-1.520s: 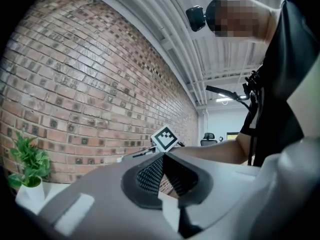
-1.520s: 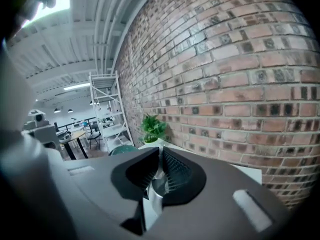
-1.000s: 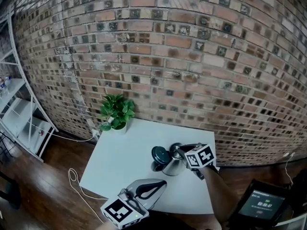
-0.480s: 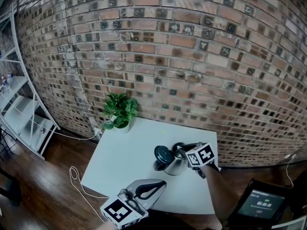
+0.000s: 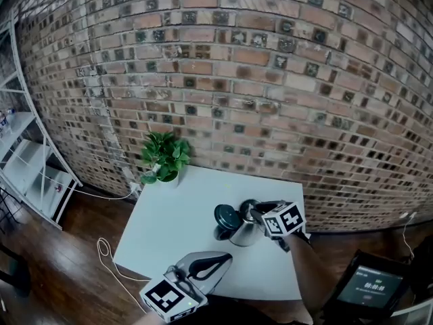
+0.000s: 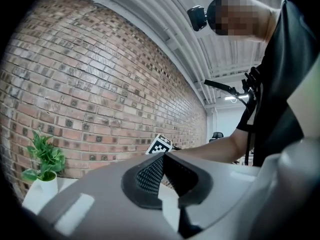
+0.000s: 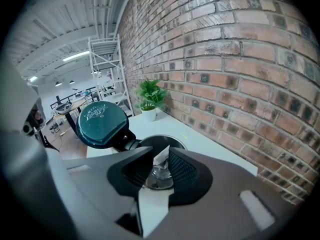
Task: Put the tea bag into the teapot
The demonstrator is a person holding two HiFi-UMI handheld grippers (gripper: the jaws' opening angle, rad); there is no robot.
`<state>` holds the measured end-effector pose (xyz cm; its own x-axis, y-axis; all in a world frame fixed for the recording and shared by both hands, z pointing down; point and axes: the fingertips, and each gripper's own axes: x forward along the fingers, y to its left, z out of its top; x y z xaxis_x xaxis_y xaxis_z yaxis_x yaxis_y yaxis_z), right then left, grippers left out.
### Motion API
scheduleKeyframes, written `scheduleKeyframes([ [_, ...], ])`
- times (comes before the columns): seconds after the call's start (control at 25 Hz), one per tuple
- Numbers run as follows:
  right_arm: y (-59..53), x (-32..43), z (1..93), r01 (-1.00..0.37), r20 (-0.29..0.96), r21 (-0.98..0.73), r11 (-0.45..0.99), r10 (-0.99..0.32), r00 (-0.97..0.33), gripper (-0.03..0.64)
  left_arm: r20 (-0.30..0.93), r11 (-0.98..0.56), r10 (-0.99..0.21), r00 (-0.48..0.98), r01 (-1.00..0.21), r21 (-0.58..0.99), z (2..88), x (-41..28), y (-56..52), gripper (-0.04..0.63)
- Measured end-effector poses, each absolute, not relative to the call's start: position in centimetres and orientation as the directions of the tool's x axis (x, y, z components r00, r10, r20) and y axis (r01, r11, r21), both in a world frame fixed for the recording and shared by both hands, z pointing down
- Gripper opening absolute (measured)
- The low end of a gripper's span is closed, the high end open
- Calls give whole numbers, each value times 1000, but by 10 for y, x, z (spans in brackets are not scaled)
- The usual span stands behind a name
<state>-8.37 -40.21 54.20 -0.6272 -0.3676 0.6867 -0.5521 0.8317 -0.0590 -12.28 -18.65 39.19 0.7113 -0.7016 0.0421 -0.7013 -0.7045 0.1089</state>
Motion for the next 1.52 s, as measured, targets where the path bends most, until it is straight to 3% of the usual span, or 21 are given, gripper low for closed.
scheduleKeyframes([
  [0.36, -354, -49, 464, -604, 398, -133, 786, -515, -759, 94, 179, -716, -649, 739, -673, 183, 481, -124, -221, 2],
  [0.76, -300, 36, 465, -735, 379, -162, 658, -647, -662, 94, 320, -679, -576, 752, -658, 325, 604, -126, -296, 2],
  [1.08, -287, 65, 472, -797, 397, -164, 582, -700, -593, 94, 337, -664, -591, 733, -680, 312, 613, -145, -330, 3],
  [1.52, -292, 44, 475, -777, 393, -191, 600, -678, -621, 94, 331, -619, -644, 690, -724, 305, 604, -180, -353, 3],
])
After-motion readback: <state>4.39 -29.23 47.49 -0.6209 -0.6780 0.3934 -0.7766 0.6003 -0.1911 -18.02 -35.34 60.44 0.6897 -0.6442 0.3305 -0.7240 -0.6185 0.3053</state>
